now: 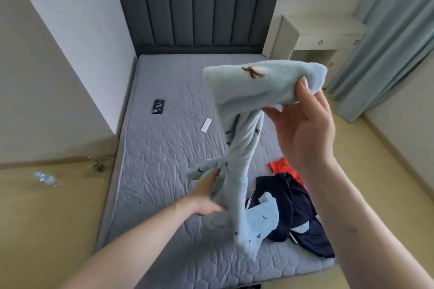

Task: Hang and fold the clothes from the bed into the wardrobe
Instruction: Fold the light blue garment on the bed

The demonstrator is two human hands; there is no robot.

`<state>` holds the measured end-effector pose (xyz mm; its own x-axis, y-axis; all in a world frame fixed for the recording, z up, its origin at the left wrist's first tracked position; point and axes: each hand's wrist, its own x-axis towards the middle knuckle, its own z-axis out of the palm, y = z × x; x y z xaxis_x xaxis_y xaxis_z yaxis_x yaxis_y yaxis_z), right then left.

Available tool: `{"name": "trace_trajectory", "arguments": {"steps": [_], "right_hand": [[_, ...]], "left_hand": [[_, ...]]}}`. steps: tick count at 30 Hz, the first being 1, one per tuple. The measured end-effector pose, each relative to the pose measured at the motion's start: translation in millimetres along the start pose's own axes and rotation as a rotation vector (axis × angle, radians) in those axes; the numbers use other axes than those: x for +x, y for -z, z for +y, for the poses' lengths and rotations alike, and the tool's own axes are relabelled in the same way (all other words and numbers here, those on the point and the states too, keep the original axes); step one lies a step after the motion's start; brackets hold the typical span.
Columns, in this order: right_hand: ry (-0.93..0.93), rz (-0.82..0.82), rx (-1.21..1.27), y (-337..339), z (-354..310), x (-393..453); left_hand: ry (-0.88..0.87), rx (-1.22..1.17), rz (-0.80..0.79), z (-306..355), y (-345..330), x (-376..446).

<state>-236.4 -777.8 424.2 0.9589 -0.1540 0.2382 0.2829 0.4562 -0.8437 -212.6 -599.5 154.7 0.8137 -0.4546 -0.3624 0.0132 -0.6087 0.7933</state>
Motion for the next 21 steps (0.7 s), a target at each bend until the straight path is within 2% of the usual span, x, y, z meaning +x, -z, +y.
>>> {"name": "trace_trajectory", "arguments": {"steps": [6, 9, 10, 11, 13, 15, 17, 21], "right_hand": [[0.020, 0.060, 0.060, -30.2, -2.4, -5.0], [0.007, 0.082, 0.094, -39.4, 0.8, -12.4], [0.003, 0.077, 0.096, -42.7, 1.8, -14.2], [-0.002, 0.070, 0.088, -46.8, 2.6, -15.3], [-0.012, 0.071, 0.060, -53.4, 5.0, -15.2], [-0.015, 0.127, 0.005, -53.9, 8.0, -8.9], [-0.034, 0.214, -0.054, -44.9, 11.5, 1.4], [-0.118, 0.360, -0.196, -3.8, 29.9, 28.4]], "left_hand": [[0.220, 0.082, 0.392, -54.0, 54.7, -28.3], [0.248, 0.116, 0.655, -81.6, 95.2, -44.6], [0.265, 0.166, 0.671, -91.0, 110.5, -48.7], [0.286, 0.249, 0.619, -101.9, 125.1, -51.1], [0.386, 0.454, 0.381, -111.5, 144.8, -61.9], [0.427, 0.504, 0.249, -112.9, 150.5, -73.4], [0.406, 0.414, 0.282, -113.6, 154.9, -82.9], [0.310, 0.066, 0.412, -89.2, 181.3, -98.3]]}}
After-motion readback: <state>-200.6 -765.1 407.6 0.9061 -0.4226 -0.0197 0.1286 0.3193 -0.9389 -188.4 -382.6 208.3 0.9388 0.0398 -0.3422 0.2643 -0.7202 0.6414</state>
